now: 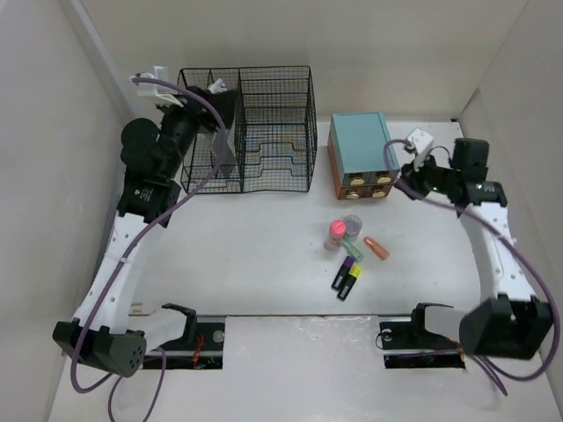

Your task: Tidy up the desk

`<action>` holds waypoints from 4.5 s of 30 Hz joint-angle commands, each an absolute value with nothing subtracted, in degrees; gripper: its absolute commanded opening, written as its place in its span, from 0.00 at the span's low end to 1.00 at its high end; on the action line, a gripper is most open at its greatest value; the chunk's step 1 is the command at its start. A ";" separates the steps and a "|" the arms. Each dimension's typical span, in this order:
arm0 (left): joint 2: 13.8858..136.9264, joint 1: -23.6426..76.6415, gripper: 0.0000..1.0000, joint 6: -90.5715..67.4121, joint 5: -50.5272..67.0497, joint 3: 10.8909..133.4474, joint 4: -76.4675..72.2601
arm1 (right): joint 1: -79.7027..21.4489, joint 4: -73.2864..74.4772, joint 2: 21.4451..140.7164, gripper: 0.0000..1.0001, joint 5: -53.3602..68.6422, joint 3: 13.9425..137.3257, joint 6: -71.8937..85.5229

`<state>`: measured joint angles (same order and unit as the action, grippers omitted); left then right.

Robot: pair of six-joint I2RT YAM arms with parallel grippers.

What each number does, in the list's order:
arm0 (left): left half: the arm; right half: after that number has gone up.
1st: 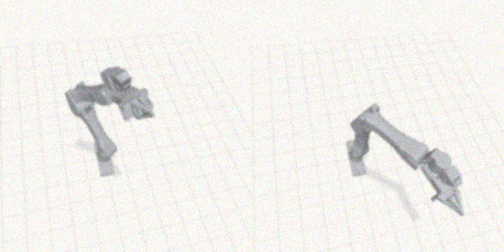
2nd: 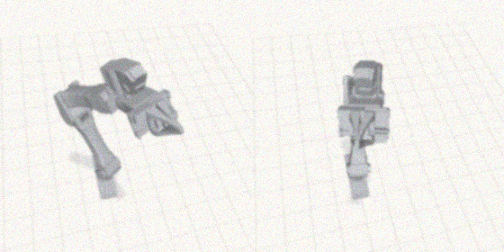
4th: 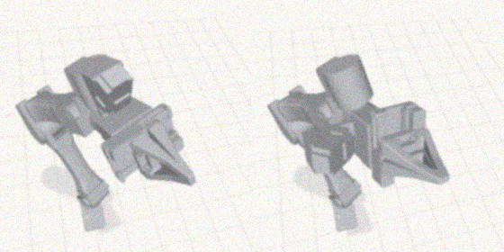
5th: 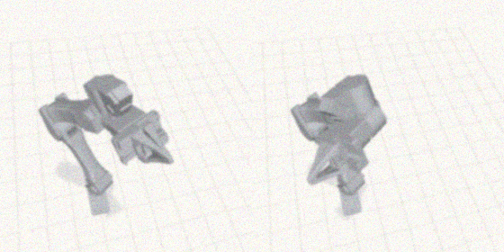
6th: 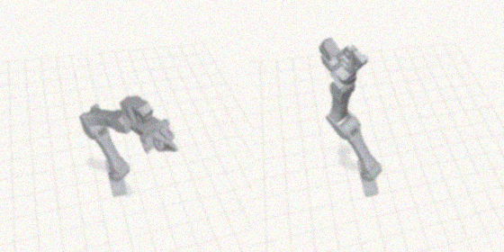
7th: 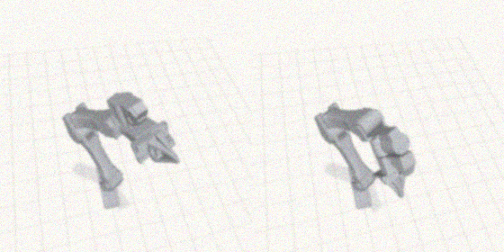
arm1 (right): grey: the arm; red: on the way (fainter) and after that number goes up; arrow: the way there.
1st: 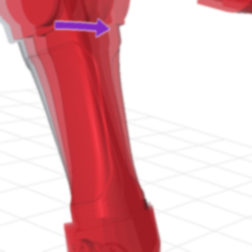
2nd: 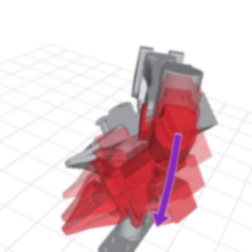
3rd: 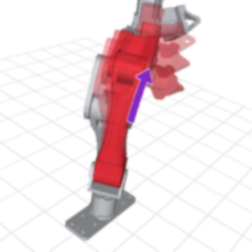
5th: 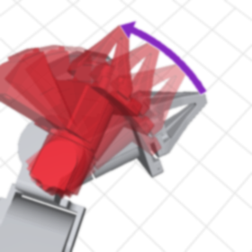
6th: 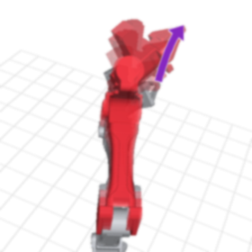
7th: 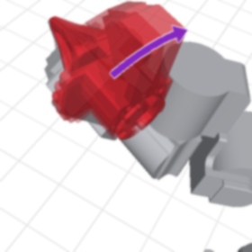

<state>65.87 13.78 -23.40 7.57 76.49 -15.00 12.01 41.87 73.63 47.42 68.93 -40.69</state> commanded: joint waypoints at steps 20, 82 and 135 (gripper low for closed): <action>57.66 42.71 0.76 -11.34 1.85 54.58 6.42 | -12.30 18.28 73.82 0.73 22.23 62.48 -3.44; 56.07 42.71 0.76 -12.39 2.99 53.35 4.83 | -12.66 2.90 87.46 0.28 9.05 59.42 17.75; 52.38 42.71 0.76 -11.34 4.13 52.82 4.31 | -23.99 26.98 63.28 0.80 29.63 52.91 -8.17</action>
